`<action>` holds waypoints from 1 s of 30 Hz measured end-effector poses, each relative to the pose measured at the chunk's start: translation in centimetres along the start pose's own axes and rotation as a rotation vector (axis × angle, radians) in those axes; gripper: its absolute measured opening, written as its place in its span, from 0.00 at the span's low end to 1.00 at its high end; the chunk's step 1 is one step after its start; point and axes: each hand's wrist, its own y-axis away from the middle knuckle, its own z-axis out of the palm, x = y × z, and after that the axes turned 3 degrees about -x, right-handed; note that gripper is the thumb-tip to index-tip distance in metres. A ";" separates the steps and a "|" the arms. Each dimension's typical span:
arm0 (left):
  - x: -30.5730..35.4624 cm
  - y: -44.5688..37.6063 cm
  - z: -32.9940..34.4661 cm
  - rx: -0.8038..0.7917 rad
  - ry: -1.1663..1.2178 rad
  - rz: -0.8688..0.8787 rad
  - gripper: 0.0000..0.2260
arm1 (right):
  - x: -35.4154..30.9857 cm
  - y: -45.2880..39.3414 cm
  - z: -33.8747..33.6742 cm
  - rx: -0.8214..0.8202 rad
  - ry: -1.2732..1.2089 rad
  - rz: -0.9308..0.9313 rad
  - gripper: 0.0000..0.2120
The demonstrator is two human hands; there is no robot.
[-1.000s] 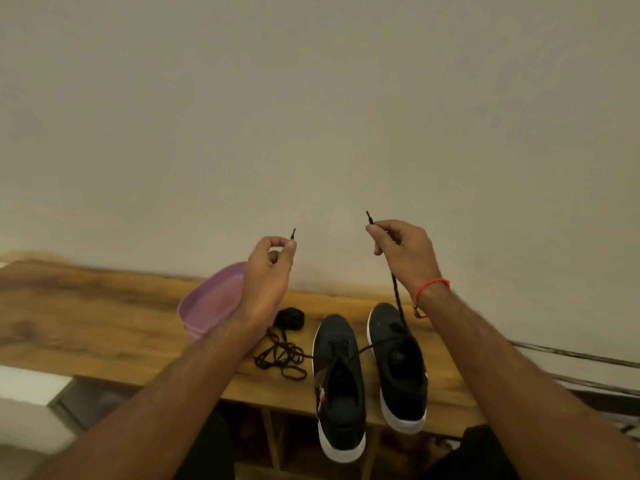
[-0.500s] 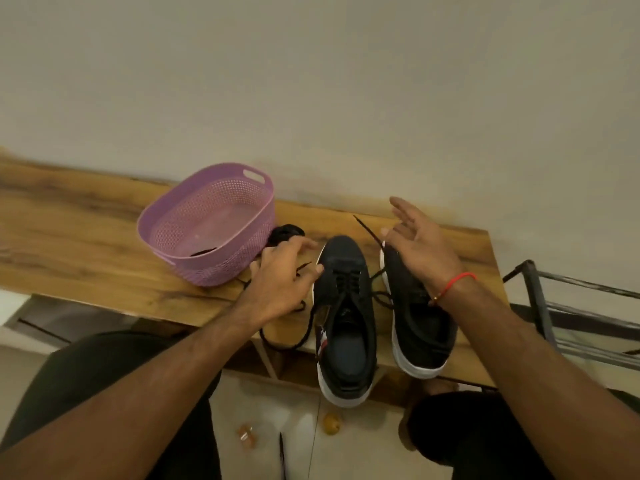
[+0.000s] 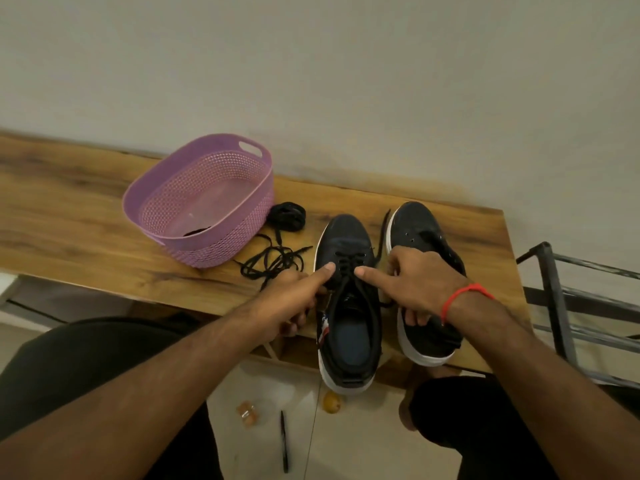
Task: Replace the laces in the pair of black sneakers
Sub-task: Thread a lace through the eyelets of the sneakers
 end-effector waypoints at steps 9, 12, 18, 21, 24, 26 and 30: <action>0.3 0.0 1.3 0.109 0.296 0.332 0.07 | 0.8 -1.0 0.3 0.191 -0.444 -0.219 0.10; 0.9 0.4 1.2 0.071 0.344 0.583 0.09 | 0.7 -1.7 0.2 0.247 -0.706 -0.339 0.09; 0.5 -0.8 1.1 -0.018 0.224 0.880 0.10 | -0.5 -1.7 1.4 -0.107 -0.441 -0.565 0.10; 0.4 -1.1 0.4 0.132 -0.018 0.954 0.13 | -0.9 -1.8 1.5 -0.095 -0.446 -0.589 0.07; 1.0 -0.7 -0.8 0.297 -0.350 0.996 0.15 | -0.6 -2.0 1.4 -0.002 -0.406 -0.510 0.13; 1.5 -0.3 -1.7 0.390 -0.551 0.947 0.13 | -0.4 -2.2 1.4 0.035 -0.390 -0.460 0.11; 3.1 0.0 -5.0 -0.032 -0.448 0.441 0.12 | 0.2 -2.8 1.2 0.090 -0.493 -0.376 0.06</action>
